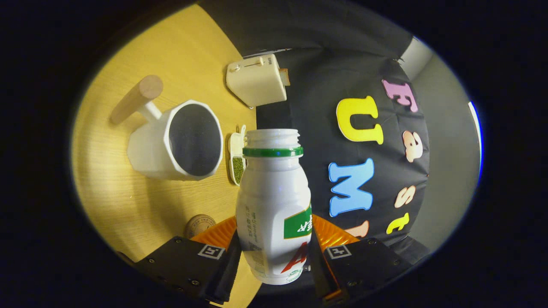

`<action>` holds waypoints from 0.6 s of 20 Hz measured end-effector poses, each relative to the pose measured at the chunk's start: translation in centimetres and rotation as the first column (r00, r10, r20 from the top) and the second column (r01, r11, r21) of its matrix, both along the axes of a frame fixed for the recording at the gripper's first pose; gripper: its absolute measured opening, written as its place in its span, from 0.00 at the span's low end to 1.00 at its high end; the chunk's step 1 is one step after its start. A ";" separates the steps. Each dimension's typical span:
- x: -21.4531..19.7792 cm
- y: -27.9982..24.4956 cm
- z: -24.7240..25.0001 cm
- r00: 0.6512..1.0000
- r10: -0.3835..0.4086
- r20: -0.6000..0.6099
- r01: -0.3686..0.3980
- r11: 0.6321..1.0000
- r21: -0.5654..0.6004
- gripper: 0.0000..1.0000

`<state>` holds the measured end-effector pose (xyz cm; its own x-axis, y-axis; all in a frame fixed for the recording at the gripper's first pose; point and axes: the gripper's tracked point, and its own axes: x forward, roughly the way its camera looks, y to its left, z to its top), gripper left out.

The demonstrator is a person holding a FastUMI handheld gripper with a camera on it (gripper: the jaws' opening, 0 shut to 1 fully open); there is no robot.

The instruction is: Take the bottle from table, then pour the juice into the cup, finally place the bottle on the coaster

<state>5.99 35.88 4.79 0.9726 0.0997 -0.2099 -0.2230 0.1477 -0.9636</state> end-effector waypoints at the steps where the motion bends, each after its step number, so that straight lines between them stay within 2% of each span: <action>1: -0.1 -0.1 0.1 1.000 -0.004 -0.011 0.005 0.999 0.044 0.72; 7: -0.3 -0.8 -0.2 0.992 -0.020 -0.122 0.057 0.951 0.304 0.72; 12: -0.5 -1.3 -0.7 0.978 -0.011 -0.207 0.106 0.883 0.457 0.72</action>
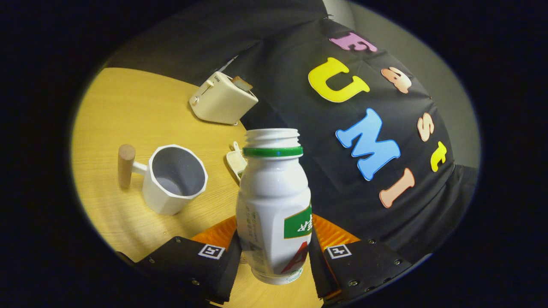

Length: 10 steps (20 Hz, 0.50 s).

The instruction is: Take the bottle from table, then pour the juice into the cup, finally place the bottle on the coaster

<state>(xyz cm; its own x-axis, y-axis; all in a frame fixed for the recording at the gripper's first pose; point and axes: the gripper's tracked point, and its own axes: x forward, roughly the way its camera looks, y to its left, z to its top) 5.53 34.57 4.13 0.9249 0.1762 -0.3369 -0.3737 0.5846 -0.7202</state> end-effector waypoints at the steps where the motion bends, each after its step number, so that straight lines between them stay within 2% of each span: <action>1: 0.0 -0.1 0.2 1.000 -0.003 -0.002 0.003 1.000 0.029 0.72; 6: 0.2 -0.3 0.8 1.000 -0.017 0.015 0.014 0.983 0.182 0.72; 10: 0.2 -0.6 1.3 1.000 -0.025 0.001 0.023 0.934 0.356 0.72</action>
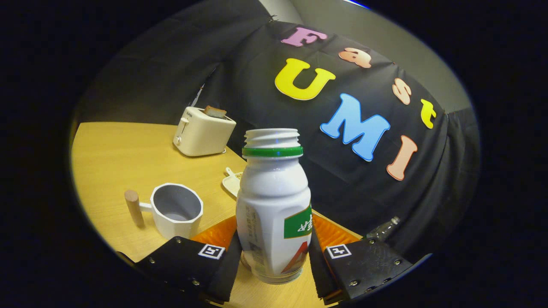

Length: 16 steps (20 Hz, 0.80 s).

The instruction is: Take the bottle from table, then pour the juice into the cup, finally place the bottle on the coaster

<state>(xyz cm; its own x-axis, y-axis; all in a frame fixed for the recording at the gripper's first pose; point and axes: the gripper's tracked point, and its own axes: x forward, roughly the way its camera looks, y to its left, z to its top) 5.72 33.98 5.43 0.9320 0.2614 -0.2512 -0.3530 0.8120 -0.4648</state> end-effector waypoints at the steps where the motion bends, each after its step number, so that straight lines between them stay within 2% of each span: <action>1: 0.1 -0.2 0.2 1.000 -0.006 -0.003 0.006 0.999 0.037 0.72; 4: 0.5 -0.7 1.4 1.000 -0.031 0.000 0.030 0.978 0.205 0.71; 6: 0.6 -1.2 1.9 0.999 -0.047 -0.004 0.046 0.946 0.320 0.72; 8: 0.8 -2.0 1.2 0.998 -0.053 -0.035 0.063 0.920 0.386 0.72; 16: 1.9 -2.8 1.6 0.997 -0.078 -0.020 0.080 0.910 0.407 0.72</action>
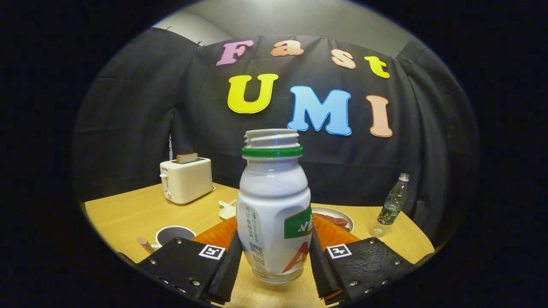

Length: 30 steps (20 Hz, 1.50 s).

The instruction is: Take the bottle from table, then pour the juice into the cup, finally place the bottle on the coaster

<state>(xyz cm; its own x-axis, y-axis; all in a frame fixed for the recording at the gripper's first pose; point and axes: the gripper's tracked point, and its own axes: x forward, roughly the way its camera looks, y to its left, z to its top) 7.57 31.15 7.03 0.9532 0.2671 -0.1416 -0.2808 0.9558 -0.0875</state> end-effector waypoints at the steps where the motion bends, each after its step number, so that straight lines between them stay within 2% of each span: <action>1: 0.1 0.0 -0.1 1.000 -0.001 0.000 0.001 1.000 -0.001 0.72; 9: 1.3 0.9 -0.8 1.000 0.009 0.006 -0.009 1.000 0.029 0.71; 18: 4.8 0.2 -4.9 0.999 -0.026 -0.039 0.029 0.998 0.054 0.72; 30: 6.2 -0.5 -8.1 0.996 -0.036 -0.077 0.040 0.997 0.060 0.72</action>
